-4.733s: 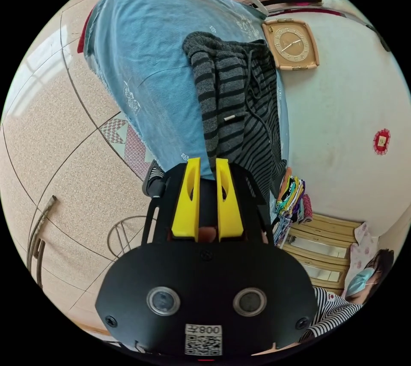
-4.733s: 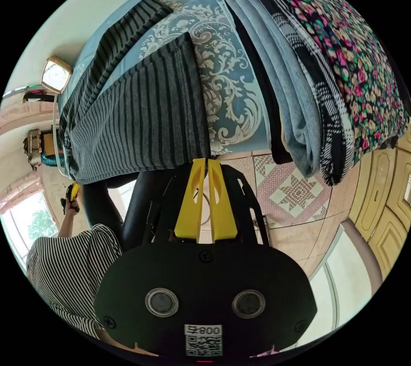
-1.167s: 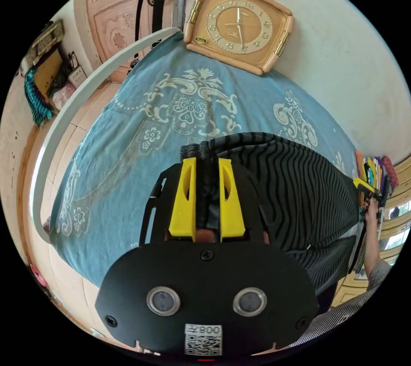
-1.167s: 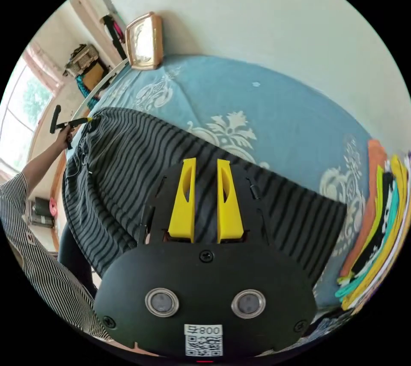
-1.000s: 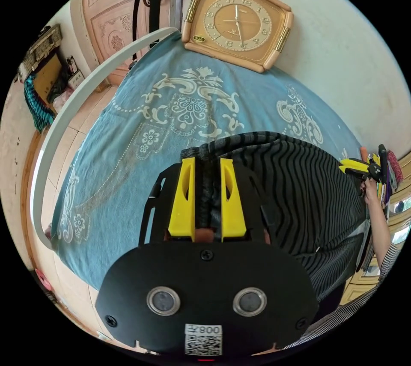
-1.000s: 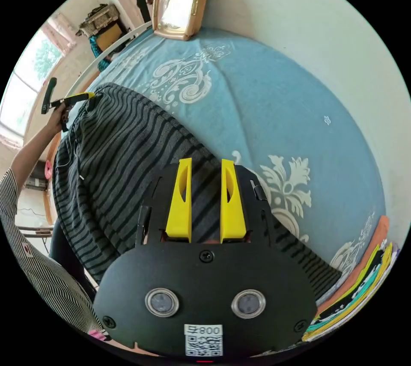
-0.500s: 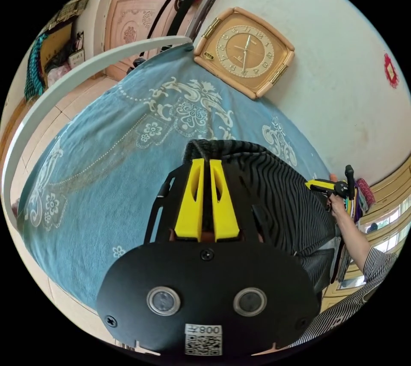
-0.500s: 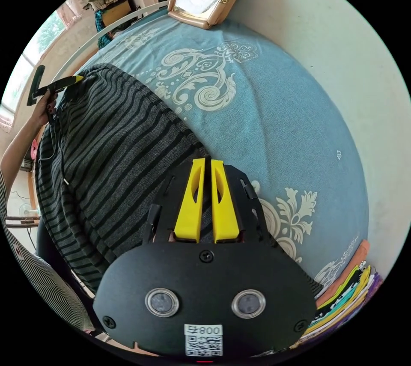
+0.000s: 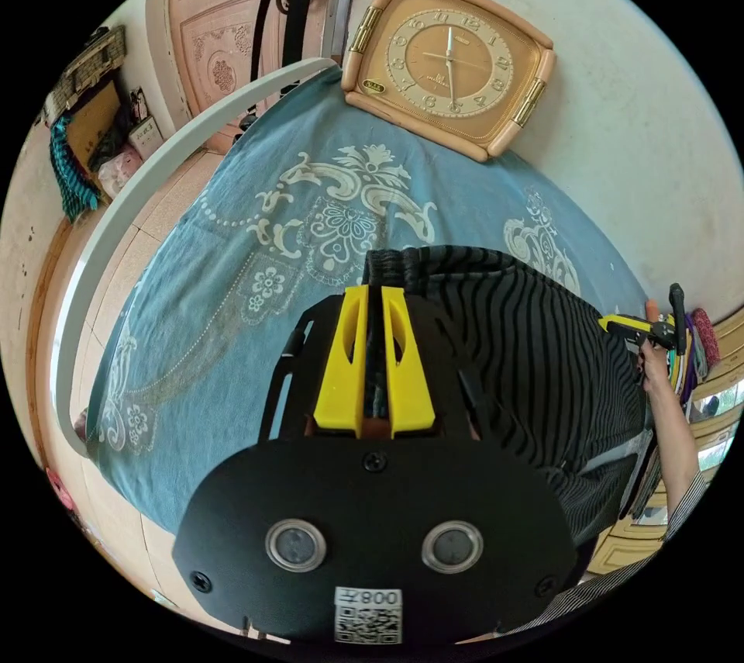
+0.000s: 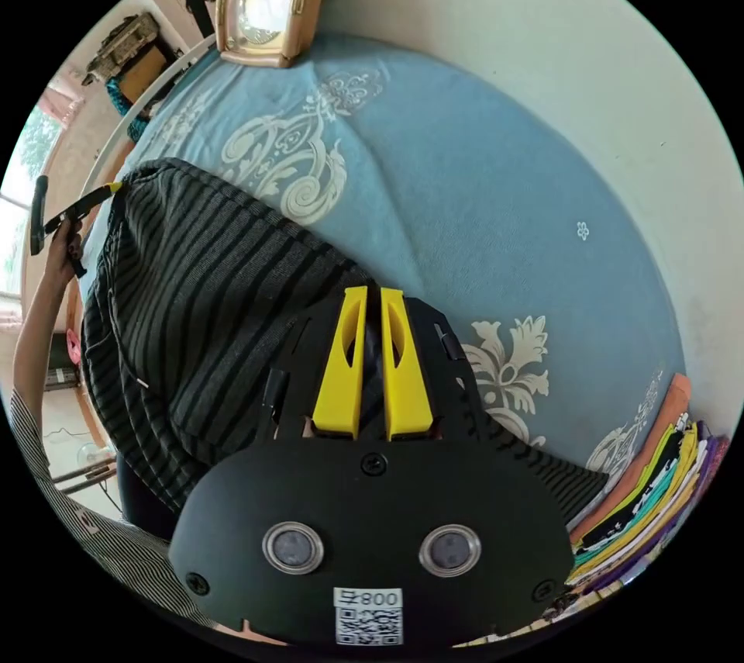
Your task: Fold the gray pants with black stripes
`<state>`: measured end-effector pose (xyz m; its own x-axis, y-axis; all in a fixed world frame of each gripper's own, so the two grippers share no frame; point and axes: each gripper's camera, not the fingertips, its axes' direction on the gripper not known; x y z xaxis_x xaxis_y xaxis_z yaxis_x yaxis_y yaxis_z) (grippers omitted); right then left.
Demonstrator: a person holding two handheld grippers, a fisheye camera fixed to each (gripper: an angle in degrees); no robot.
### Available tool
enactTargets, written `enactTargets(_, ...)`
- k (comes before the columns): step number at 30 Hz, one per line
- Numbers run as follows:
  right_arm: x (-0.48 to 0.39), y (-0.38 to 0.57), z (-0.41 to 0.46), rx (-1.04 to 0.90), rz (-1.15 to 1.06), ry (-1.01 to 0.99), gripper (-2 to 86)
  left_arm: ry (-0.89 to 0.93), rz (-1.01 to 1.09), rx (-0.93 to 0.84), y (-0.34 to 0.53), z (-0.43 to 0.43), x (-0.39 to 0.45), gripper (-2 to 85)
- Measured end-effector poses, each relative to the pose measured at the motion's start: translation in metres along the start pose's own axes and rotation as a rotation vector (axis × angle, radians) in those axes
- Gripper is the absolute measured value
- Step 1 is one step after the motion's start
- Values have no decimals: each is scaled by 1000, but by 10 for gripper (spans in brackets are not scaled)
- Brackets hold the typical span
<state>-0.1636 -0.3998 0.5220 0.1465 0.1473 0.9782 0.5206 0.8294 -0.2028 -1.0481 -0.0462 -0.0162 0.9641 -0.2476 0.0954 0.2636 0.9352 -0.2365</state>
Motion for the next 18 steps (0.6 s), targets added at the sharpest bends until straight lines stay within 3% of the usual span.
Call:
enactTargets(6,1,42,-7,175,26,9,60,119,-14,83,87,-46,-67,89)
enactTargets(11,-27,105,-17,303,-9,-128,75,266,-250,51,200,-60,-135,120)
enactTargets(18,-216,231,27,80,-420,-459,90,595,-499,37,280,-23,-171,118)
